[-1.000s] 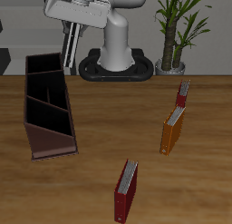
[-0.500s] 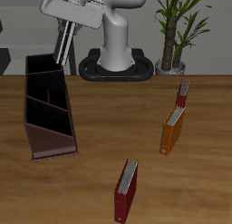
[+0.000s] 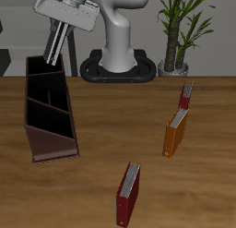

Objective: Place the striped book into the right desk caddy's back compartment

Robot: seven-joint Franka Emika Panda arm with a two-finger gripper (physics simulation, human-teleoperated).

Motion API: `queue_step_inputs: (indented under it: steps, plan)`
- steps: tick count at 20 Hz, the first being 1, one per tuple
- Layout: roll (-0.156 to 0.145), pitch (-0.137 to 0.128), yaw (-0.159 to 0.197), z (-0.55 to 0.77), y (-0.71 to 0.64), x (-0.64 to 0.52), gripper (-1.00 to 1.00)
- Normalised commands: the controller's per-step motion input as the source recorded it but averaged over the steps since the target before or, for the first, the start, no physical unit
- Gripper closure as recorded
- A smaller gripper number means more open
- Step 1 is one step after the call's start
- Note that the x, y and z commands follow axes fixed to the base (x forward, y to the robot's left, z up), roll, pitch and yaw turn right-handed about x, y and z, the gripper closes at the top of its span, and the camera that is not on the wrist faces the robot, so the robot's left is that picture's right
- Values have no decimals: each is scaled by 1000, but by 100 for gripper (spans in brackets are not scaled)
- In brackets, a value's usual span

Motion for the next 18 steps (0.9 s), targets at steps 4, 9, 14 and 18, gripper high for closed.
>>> queue_step_inputs:
  steps: [4,9,14,18]
  plan:
    - [-11,22,-11,-49,-55,80,100]
    - [1,-8,-2,12,39,57,100]
    - [12,29,-4,-73,42,105,100]
    - [-5,14,-18,-48,-40,49,100]
